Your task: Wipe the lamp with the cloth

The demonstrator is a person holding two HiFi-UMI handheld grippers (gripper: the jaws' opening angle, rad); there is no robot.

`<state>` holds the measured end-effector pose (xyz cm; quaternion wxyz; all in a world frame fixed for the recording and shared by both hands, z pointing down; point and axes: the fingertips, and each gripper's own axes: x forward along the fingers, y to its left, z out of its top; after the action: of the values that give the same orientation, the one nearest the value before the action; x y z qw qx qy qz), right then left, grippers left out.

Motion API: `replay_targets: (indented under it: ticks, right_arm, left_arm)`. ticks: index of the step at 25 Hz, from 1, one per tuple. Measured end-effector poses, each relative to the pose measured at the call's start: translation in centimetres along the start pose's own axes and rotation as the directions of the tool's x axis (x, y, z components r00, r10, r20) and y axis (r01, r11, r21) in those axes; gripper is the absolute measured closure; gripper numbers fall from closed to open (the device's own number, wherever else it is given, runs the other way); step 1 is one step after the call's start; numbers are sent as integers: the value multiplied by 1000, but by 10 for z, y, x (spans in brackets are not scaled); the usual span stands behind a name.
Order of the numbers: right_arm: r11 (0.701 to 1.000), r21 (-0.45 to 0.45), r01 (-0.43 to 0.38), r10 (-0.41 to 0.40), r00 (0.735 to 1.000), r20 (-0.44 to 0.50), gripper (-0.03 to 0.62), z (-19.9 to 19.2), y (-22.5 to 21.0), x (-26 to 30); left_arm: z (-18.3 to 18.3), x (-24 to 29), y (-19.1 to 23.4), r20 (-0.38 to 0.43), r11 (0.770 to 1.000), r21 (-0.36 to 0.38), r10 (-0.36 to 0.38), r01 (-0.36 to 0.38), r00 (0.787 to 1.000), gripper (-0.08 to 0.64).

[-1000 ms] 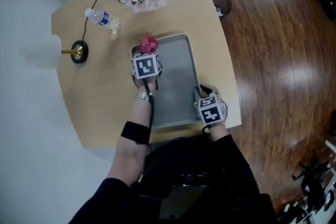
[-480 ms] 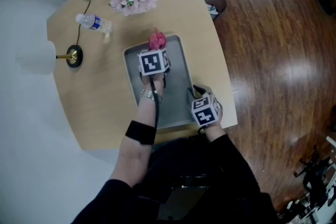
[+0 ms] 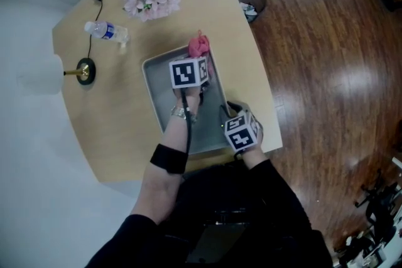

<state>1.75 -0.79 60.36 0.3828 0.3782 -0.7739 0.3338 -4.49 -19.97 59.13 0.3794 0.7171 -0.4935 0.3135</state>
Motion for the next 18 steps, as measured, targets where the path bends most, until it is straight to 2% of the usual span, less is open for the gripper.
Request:
replay_targets:
  ticks: [3, 6, 9, 11, 13, 14, 16, 18]
  right_arm:
    - [1000, -1, -5, 5, 1000, -6, 495, 0, 0, 1]
    - [1000, -10, -16, 16, 1000, -11, 494, 1, 0, 1]
    - [1000, -5, -6, 6, 1000, -13, 494, 0, -1, 1]
    - [1000, -5, -2, 2, 1000, -11, 494, -1, -1, 1]
    - [1000, -8, -6, 6, 1000, -8, 494, 0, 1, 2]
    - [1000, -13, -11, 11, 1000, -6, 494, 1, 3, 2]
    - [1000, -12, -10, 10, 1000, -7, 494, 1, 2, 2]
    - [1000, -1, 4, -4, 1000, -13, 494, -2, -1, 1]
  left_arm:
    - [9, -22, 8, 32, 999, 40, -36, 35, 999, 315]
    - [15, -34, 12, 25, 994, 80, -77, 75, 997, 233]
    - [13, -31, 9, -11, 988, 93, -119, 120, 993, 221]
    - [13, -27, 11, -11, 989, 119, -86, 87, 996, 232]
    - [20, -26, 14, 19, 990, 138, -38, 35, 999, 332]
    - [23, -25, 14, 32, 989, 144, -23, 18, 999, 351]
    - [24, -20, 11, 29, 987, 162, -13, 8, 999, 434]
    - [18, -8, 3, 6, 980, 196, -22, 20, 1000, 473]
